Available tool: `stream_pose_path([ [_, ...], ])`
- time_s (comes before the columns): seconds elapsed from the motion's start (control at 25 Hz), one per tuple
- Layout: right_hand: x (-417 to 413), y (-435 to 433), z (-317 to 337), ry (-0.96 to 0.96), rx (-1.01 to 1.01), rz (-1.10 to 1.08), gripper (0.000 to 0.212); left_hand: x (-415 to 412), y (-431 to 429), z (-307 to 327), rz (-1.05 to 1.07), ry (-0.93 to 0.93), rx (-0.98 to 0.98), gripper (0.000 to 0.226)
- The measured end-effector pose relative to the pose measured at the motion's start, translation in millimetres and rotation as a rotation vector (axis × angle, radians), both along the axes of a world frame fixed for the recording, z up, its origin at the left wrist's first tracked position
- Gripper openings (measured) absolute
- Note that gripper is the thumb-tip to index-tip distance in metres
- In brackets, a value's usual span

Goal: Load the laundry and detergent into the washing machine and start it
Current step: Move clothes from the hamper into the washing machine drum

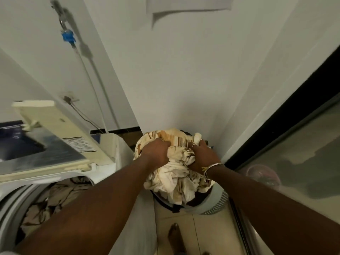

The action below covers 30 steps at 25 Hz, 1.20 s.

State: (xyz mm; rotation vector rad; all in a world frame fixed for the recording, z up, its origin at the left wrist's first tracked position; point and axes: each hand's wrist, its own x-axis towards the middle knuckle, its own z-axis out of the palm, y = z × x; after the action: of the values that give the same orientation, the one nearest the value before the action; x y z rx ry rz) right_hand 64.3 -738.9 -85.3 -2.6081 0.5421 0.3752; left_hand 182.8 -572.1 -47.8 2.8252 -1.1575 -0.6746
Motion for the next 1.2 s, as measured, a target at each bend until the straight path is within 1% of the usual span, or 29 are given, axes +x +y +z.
stream_pose_path([
  [0.12,-5.2,6.6,44.6,-0.072,-0.029,0.015,0.074,-8.8,8.5,41.3,0.035,-0.055,-0.015,0.058],
  [0.28,-21.6,14.6,91.5,-0.127,-0.103,0.061,0.070,-35.2,21.4,80.4,0.079,-0.136,-0.077,0.063],
  [0.4,-43.3,23.8,123.9,-0.202,-0.155,0.073,0.065,-58.7,32.9,108.5,0.092,-0.185,-0.136,0.059],
  [0.72,-92.5,68.3,227.7,-0.367,-0.289,0.153,0.071,-111.3,90.7,213.1,0.112,-0.316,-0.225,0.048],
  [0.8,-95.9,85.8,254.4,-0.417,-0.302,0.166,0.073,-113.9,108.9,240.4,0.109,-0.363,-0.229,0.048],
  [0.96,-100.8,131.1,303.1,-0.495,-0.347,0.189,0.079,-118.8,156.3,286.0,0.125,-0.443,-0.246,0.068],
  [1.2,-103.7,234.0,341.2,-0.585,-0.385,0.196,0.075,-125.0,264.1,321.5,0.126,-0.518,-0.276,0.062],
])
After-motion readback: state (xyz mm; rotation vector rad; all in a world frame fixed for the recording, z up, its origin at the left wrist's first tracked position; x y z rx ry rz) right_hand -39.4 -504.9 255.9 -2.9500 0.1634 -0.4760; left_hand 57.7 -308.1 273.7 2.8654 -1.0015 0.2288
